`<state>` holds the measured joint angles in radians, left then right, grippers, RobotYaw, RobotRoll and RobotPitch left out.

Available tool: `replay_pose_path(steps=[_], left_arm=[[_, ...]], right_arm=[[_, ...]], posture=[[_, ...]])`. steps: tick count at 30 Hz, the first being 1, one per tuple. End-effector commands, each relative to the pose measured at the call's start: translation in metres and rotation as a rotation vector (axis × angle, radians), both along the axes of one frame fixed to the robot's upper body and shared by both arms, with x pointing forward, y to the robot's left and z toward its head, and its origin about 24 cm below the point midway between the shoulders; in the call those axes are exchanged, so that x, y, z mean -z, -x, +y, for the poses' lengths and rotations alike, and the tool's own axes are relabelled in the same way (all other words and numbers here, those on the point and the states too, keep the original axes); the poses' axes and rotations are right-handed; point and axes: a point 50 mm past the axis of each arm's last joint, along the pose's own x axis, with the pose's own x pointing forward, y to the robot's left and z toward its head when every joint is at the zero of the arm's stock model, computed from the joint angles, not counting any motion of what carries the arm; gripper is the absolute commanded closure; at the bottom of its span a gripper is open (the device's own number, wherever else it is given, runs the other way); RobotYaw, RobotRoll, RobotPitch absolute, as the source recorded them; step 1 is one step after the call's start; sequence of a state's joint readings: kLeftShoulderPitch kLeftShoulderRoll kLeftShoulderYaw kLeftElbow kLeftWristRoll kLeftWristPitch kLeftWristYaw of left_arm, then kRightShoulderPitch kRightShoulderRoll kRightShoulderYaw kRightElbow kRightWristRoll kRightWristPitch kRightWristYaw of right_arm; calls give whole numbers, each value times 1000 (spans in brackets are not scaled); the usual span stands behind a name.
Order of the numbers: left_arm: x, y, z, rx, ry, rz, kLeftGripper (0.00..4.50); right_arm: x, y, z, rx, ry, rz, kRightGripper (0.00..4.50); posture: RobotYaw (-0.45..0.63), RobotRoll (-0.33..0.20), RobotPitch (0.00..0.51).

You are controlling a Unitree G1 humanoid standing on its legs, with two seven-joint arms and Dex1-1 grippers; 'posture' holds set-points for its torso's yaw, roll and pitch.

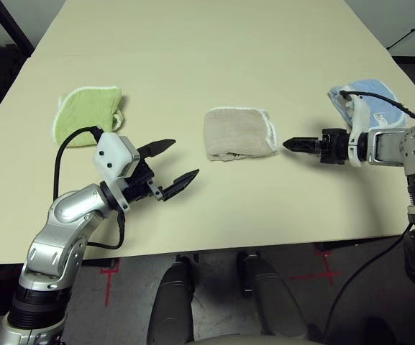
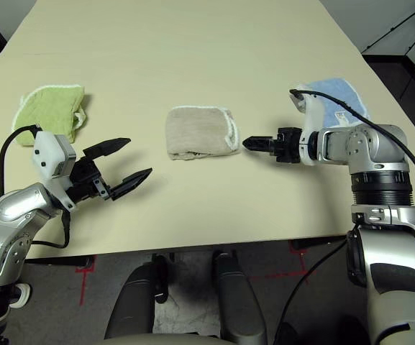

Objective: Fold the towel and set it aside.

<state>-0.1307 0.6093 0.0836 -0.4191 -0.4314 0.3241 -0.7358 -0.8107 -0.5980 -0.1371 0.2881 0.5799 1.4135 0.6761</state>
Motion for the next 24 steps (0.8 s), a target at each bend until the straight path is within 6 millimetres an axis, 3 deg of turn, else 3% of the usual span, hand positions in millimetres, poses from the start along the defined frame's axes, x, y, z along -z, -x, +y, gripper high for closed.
replay_pose_path(steps=[1,24], left_arm=[[6,4,-4,17,-9,13,41],[8,9,-4,3,-12,20,41]], right_arm=[[1,5,1,-20,2,30,5],[13,-12,37,-33,-32,51,5]], posture=[[-27,0,196],[6,0,204]])
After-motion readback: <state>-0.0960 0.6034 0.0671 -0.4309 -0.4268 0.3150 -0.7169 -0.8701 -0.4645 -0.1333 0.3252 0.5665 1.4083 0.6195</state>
